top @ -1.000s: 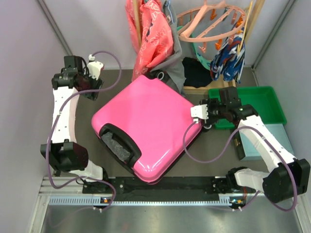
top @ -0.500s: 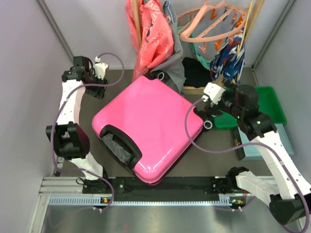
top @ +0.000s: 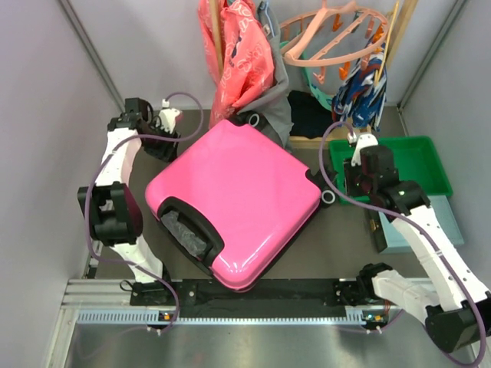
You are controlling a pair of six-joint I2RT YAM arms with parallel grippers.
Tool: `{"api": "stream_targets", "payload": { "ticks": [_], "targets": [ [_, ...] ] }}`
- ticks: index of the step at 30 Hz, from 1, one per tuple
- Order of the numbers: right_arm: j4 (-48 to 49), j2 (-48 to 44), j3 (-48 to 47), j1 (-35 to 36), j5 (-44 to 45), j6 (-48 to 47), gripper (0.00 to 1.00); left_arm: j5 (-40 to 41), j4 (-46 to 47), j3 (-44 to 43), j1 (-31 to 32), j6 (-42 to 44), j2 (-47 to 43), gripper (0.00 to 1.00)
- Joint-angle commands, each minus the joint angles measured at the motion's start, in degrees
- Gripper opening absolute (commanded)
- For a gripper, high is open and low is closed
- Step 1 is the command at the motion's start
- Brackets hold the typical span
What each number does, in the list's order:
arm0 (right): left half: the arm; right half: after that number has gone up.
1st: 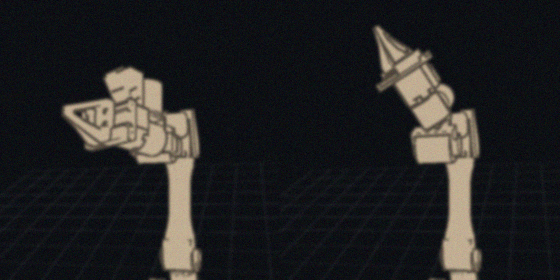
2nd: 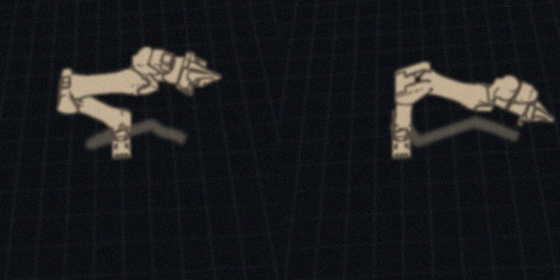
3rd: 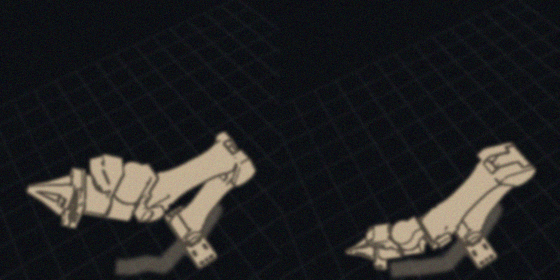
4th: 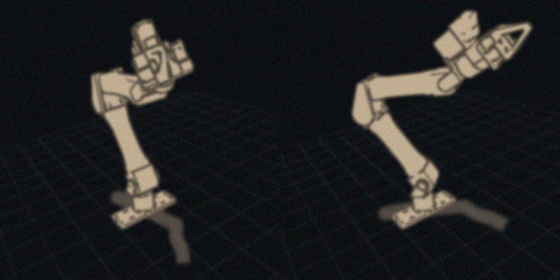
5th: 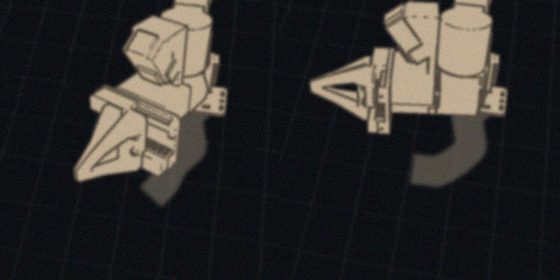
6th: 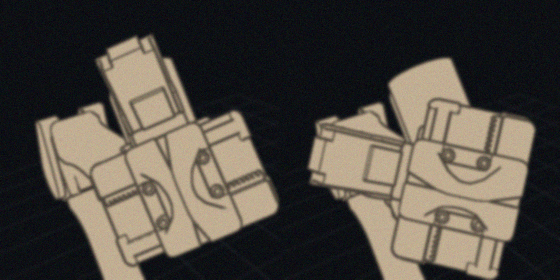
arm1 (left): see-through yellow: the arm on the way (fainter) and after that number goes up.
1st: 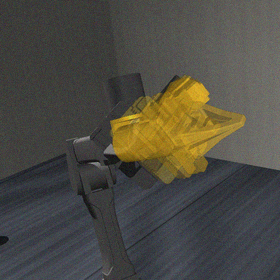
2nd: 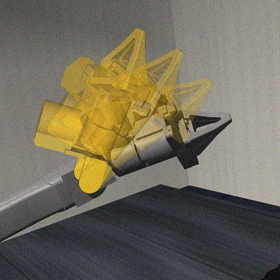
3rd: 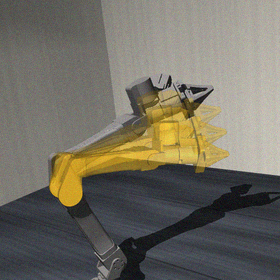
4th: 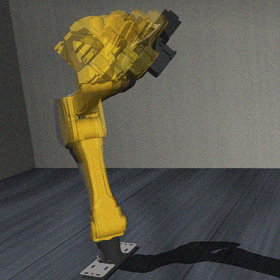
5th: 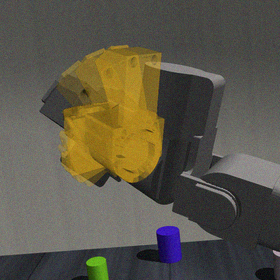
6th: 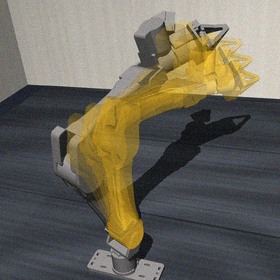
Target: Open, take out, and arrange the luggage
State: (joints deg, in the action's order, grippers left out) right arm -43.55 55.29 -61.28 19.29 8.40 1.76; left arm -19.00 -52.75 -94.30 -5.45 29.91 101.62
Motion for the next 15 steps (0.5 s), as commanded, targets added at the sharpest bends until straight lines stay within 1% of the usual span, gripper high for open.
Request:
{"api": "stream_targets", "payload": {
  "ticks": [1,2,4,6,8,9,11,14,15],
  "targets": [
    [-2.0,-3.4,6.4,0.8,5.0,17.8,0.20,-5.4,2.6,7.7,0.7,5.0,-6.8,0.57],
    [-1.4,-3.6,8.5,0.8,4.5,19.3,0.18,-5.6,3.2,9.2,0.8,5.6,-7.7,0.57],
    [3.0,-3.7,10.7,0.8,0.8,22.7,0.14,-6.5,3.4,13.1,1.1,7.1,-10.7,0.57],
    [8.2,-2.9,13.5,0.8,-3.2,24.3,0.14,-6.6,3.2,15.2,1.5,8.0,-13.1,0.57],
    [11.0,-1.1,14.4,1.8,-4.2,26.4,0.14,-7.6,2.7,17.7,1.7,9.2,-14.7,0.57],
    [13.6,-0.2,14.4,2.6,-3.9,26.9,0.14,-8.3,2.0,19.1,1.7,9.8,-16.4,0.57],
    [15.5,2.6,13.4,5.1,-3.3,28.1,0.15,-9.7,1.3,20.4,1.8,11.1,-19.3,0.57],
    [18.2,7.6,10.5,6.7,-5.3,29.5,0.15,-11.8,-0.6,22.8,2.2,13.1,-23.4,0.57],
    [19.0,8.6,9.7,8.2,-6.0,29.8,0.15,-12.6,-1.3,24.2,2.3,13.6,-24.4,0.57]
  ]
}}
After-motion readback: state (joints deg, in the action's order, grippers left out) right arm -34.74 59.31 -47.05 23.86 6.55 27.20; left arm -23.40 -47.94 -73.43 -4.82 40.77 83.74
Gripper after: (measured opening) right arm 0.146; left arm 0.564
